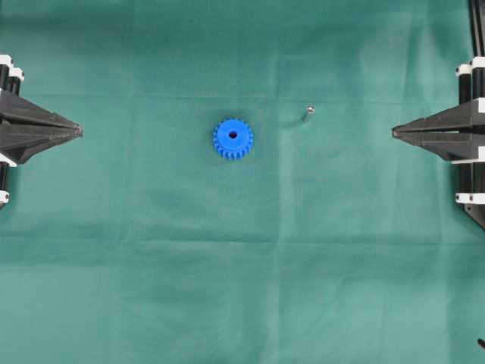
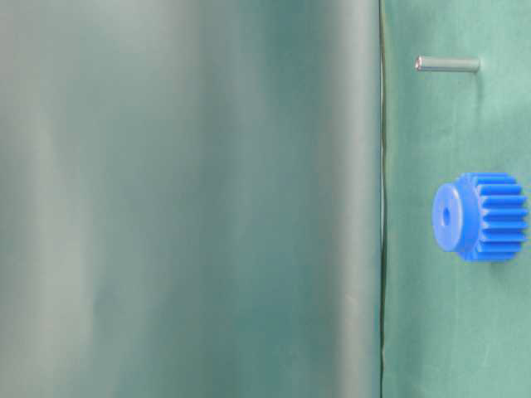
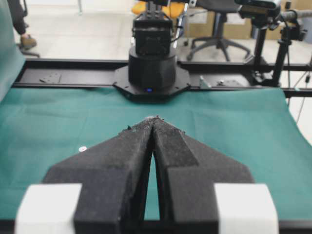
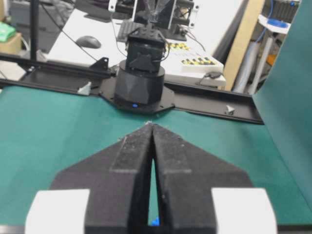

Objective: Insert the shaft placed at a random location into the center hole of the small gear at another random location.
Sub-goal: 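Move the right gripper to the silver shaft and close on it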

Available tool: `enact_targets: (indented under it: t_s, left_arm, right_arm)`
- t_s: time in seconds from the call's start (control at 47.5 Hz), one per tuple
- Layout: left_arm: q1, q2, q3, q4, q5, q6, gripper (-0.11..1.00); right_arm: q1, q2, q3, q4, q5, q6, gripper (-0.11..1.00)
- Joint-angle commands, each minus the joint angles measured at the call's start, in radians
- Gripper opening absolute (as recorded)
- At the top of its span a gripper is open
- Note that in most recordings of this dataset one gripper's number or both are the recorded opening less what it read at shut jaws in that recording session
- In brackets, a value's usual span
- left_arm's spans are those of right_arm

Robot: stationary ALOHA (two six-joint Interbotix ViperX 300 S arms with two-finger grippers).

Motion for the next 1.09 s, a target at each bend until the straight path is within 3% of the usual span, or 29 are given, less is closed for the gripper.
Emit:
enact_targets:
  t_s: [0.0, 0.337, 0.589, 0.674, 0.863, 1.074]
  left_arm:
    - [0.000, 0.008, -0.015, -0.032, -0.014, 0.008, -0.01]
    - [0.002, 0.012, -0.014, -0.032, -0.020, 0.008, 0.00]
    - [0.000, 0.014, -0.014, -0.032, -0.020, 0.008, 0.00]
    - [0.002, 0.012, -0.014, -0.032, -0.020, 0.008, 0.00]
    - [0.000, 0.012, -0.009, -0.032, -0.020, 0.008, 0.00]
    - [0.000, 0.011, -0.003, -0.034, -0.020, 0.003, 0.00]
  right_arm:
    - [-0.008, 0.005, -0.017, -0.002, -0.002, -0.005, 0.00]
    - [-0.143, 0.175, -0.005, 0.002, -0.025, 0.008, 0.00]
    - [-0.221, 0.463, 0.005, 0.044, -0.186, 0.012, 0.01]
    - [-0.233, 0.571, -0.005, 0.067, -0.233, 0.014, 0.15]
    - [-0.249, 0.798, -0.040, 0.098, -0.330, 0.014, 0.69]
    - [-0.276, 0.950, -0.072, 0.121, -0.376, 0.014, 0.59]
